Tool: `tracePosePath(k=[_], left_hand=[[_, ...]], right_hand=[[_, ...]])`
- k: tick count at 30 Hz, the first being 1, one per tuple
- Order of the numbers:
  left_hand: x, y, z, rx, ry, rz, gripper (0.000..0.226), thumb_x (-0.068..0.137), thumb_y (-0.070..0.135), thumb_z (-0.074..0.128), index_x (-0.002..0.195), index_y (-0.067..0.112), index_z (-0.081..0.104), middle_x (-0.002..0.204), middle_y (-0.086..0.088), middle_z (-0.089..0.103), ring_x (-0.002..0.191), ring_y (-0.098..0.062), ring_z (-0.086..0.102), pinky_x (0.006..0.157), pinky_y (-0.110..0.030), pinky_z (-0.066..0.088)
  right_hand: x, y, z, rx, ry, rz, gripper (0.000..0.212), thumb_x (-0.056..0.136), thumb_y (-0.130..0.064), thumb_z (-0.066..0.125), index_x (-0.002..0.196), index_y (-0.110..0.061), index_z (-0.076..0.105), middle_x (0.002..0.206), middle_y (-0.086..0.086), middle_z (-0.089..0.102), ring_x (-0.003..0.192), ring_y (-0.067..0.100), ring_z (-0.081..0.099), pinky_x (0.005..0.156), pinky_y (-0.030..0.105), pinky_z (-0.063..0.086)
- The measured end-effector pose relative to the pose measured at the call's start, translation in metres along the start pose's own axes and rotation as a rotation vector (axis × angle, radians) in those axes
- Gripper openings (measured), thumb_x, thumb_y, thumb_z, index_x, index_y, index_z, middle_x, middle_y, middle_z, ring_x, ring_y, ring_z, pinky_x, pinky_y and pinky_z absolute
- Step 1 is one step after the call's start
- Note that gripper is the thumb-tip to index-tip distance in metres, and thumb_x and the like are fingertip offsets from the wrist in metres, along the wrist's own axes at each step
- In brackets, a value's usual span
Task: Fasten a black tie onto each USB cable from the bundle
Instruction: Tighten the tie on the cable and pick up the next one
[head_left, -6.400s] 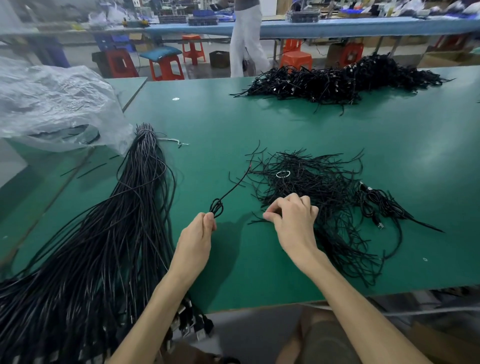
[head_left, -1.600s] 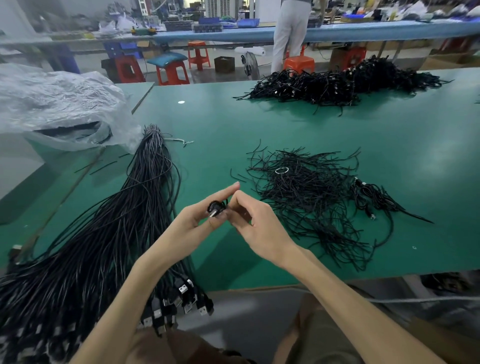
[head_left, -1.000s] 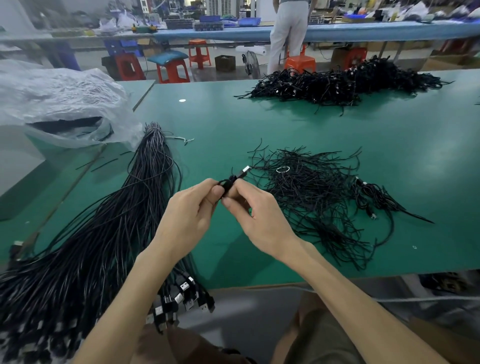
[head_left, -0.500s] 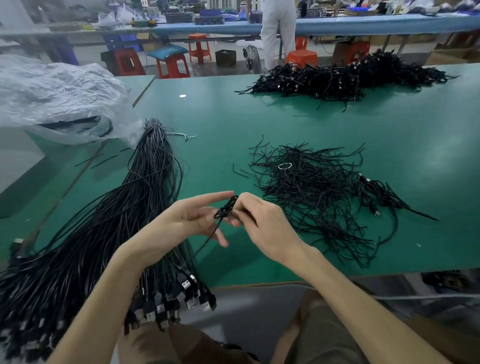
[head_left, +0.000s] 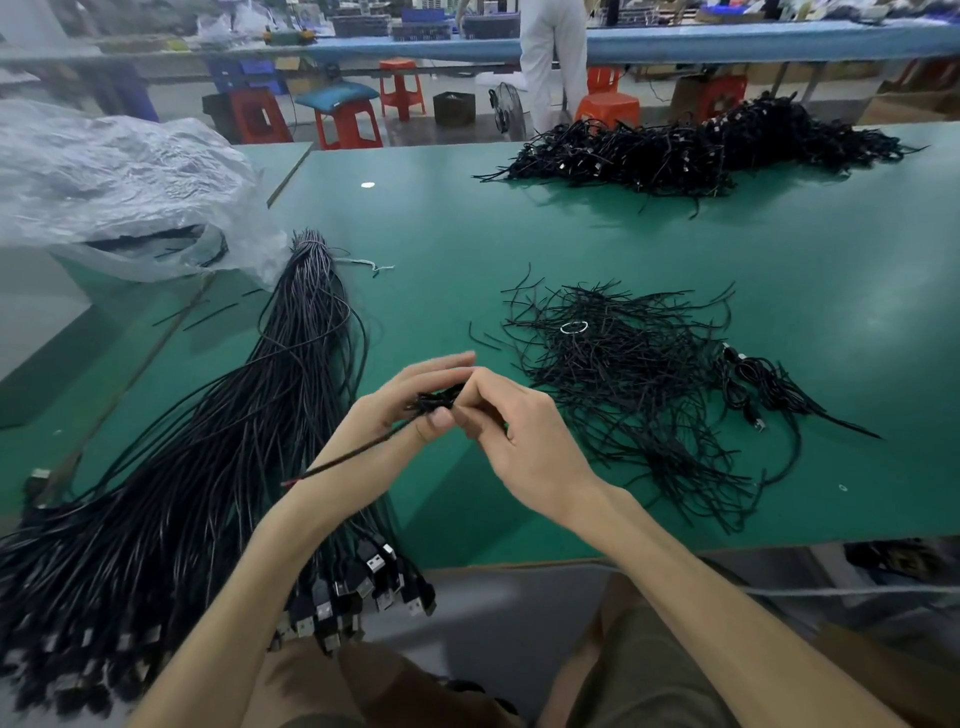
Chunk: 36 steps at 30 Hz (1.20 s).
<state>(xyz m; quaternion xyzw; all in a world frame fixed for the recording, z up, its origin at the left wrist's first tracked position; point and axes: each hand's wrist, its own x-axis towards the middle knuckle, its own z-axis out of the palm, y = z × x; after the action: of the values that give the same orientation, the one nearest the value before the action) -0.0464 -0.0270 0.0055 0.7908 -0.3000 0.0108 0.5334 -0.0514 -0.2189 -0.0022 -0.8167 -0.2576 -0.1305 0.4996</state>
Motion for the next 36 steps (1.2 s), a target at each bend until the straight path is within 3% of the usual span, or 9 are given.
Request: tracePosePath(k=[5, 7, 9, 12, 17, 20, 24, 30, 36], left_hand=[[0.002, -0.012, 0.011, 0.218, 0.135, -0.097, 0.014, 0.104, 0.021, 0.056, 0.108, 0.021, 0.07, 0.098, 0.014, 0.073, 0.098, -0.007, 0.068, 0.087, -0.024, 0.053], [0.002, -0.009, 0.011, 0.301, 0.145, -0.114, 0.022, 0.105, 0.032, 0.049, 0.091, 0.026, 0.064, 0.078, 0.022, 0.066, 0.072, 0.002, 0.06, 0.065, -0.015, 0.044], [0.002, -0.009, 0.011, 0.332, 0.171, -0.14, 0.04, 0.102, 0.047, 0.044, 0.08, 0.018, 0.06, 0.069, 0.006, 0.063, 0.054, -0.01, 0.049, 0.051, -0.023, 0.036], [0.007, -0.006, 0.008, 0.388, 0.178, -0.209, 0.062, 0.102, 0.054, 0.04, 0.076, 0.001, 0.06, 0.066, -0.017, 0.061, 0.058, -0.033, 0.051, 0.056, -0.042, 0.041], [0.015, 0.0, 0.005, 0.13, 0.081, -0.547, 0.06, 0.105, 0.04, 0.05, 0.065, -0.003, 0.057, 0.054, -0.018, 0.054, 0.047, -0.02, 0.041, 0.052, -0.03, 0.035], [0.014, 0.0, 0.002, -0.176, 0.039, -0.784, 0.042, 0.104, 0.035, 0.054, 0.07, 0.01, 0.058, 0.057, -0.006, 0.042, 0.045, -0.017, 0.034, 0.042, -0.021, 0.032], [0.011, 0.0, -0.003, -0.183, -0.088, -0.82, 0.05, 0.105, 0.043, 0.051, 0.064, 0.015, 0.061, 0.054, -0.002, 0.046, 0.044, -0.015, 0.032, 0.04, -0.02, 0.03], [0.006, -0.003, 0.009, -0.05, -0.01, -0.557, 0.05, 0.107, 0.042, 0.049, 0.082, 0.003, 0.068, 0.064, -0.006, 0.069, 0.048, -0.02, 0.058, 0.052, -0.027, 0.042], [0.012, -0.005, 0.022, -0.014, 0.086, -0.431, 0.031, 0.106, 0.028, 0.054, 0.09, 0.004, 0.065, 0.075, -0.005, 0.074, 0.055, -0.028, 0.071, 0.051, -0.028, 0.046]], right_hand=[[-0.004, 0.002, 0.002, -0.07, -0.022, 0.013, 0.018, 0.102, -0.012, 0.06, 0.088, -0.003, 0.053, 0.08, -0.001, 0.057, 0.073, 0.026, 0.053, 0.068, 0.044, 0.047], [-0.004, 0.002, 0.003, -0.105, -0.023, 0.017, 0.02, 0.103, -0.015, 0.059, 0.088, -0.004, 0.052, 0.08, -0.002, 0.055, 0.073, 0.029, 0.052, 0.069, 0.048, 0.046], [-0.002, 0.002, 0.002, -0.156, -0.031, 0.003, 0.021, 0.104, -0.018, 0.057, 0.088, -0.006, 0.051, 0.081, -0.003, 0.054, 0.075, 0.032, 0.053, 0.071, 0.049, 0.046], [-0.002, 0.004, 0.001, -0.234, -0.052, -0.015, 0.02, 0.105, -0.02, 0.055, 0.09, -0.008, 0.052, 0.084, -0.005, 0.055, 0.076, 0.031, 0.051, 0.072, 0.043, 0.043], [-0.002, 0.006, 0.005, -0.604, -0.017, -0.27, 0.016, 0.1, -0.008, 0.063, 0.086, -0.007, 0.056, 0.077, 0.003, 0.057, 0.059, 0.018, 0.033, 0.064, 0.032, 0.035], [-0.002, 0.01, 0.01, -0.79, 0.001, -0.428, 0.019, 0.087, 0.005, 0.072, 0.086, -0.009, 0.06, 0.074, 0.003, 0.054, 0.058, 0.021, 0.046, 0.063, 0.032, 0.037], [-0.01, 0.014, 0.013, -0.785, 0.007, -0.466, 0.02, 0.086, 0.005, 0.073, 0.085, -0.009, 0.059, 0.074, 0.002, 0.054, 0.06, 0.022, 0.048, 0.063, 0.032, 0.038], [-0.015, 0.014, 0.006, -0.03, -0.057, 0.236, 0.016, 0.102, -0.022, 0.063, 0.089, -0.012, 0.062, 0.079, -0.002, 0.067, 0.071, 0.022, 0.062, 0.07, 0.037, 0.05], [-0.014, 0.016, 0.001, 0.403, -0.044, 0.527, 0.029, 0.1, -0.035, 0.064, 0.115, -0.011, 0.067, 0.103, 0.001, 0.071, 0.082, 0.018, 0.071, 0.062, 0.03, 0.058]])
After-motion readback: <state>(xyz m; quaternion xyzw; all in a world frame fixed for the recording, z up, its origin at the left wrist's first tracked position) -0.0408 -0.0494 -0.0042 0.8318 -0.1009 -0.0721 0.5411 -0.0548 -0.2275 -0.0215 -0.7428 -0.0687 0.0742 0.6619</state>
